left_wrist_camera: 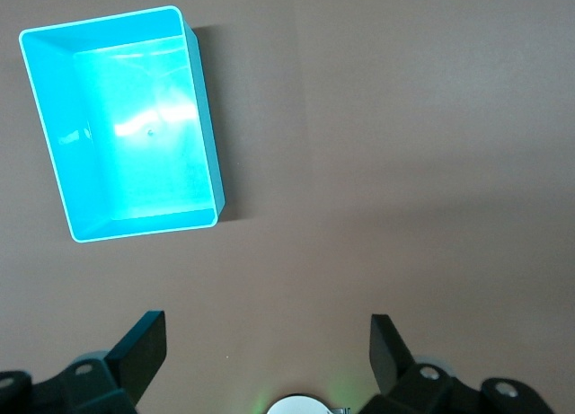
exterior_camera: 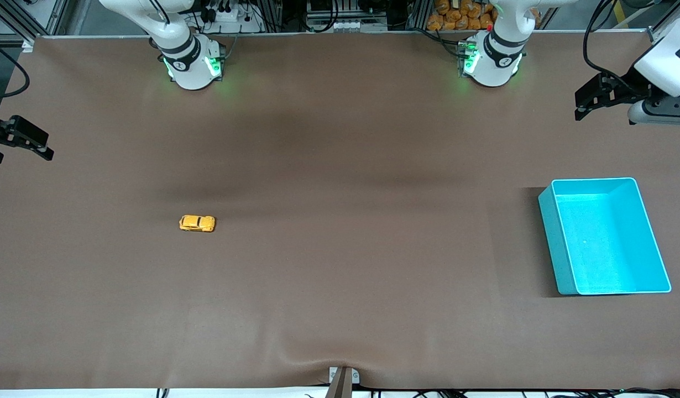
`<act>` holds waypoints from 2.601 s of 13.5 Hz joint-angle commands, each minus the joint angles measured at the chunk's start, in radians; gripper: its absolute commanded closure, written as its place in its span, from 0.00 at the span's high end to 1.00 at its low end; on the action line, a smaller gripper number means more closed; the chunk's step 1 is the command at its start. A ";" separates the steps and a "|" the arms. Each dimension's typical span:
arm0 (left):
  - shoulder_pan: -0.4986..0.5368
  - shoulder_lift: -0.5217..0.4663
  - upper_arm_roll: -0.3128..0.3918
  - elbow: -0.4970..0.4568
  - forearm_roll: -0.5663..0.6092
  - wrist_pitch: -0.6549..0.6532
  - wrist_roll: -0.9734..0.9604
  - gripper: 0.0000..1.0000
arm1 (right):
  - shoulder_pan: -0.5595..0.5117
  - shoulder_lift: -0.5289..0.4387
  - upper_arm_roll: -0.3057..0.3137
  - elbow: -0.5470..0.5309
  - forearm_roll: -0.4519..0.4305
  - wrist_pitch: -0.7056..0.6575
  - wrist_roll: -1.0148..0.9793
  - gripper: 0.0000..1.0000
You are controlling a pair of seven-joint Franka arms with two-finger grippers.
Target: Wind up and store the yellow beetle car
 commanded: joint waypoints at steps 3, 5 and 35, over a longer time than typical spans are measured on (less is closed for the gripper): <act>0.002 0.012 -0.003 0.023 -0.016 0.001 -0.015 1.00 | -0.034 0.005 -0.004 0.063 0.003 -0.053 0.019 1.00; 0.005 0.012 -0.003 0.023 -0.016 0.001 -0.012 1.00 | -0.032 0.004 -0.002 0.069 0.008 -0.061 0.021 1.00; -0.003 0.026 -0.003 0.021 -0.016 0.001 -0.032 1.00 | -0.035 0.007 -0.002 0.077 0.006 -0.077 0.013 1.00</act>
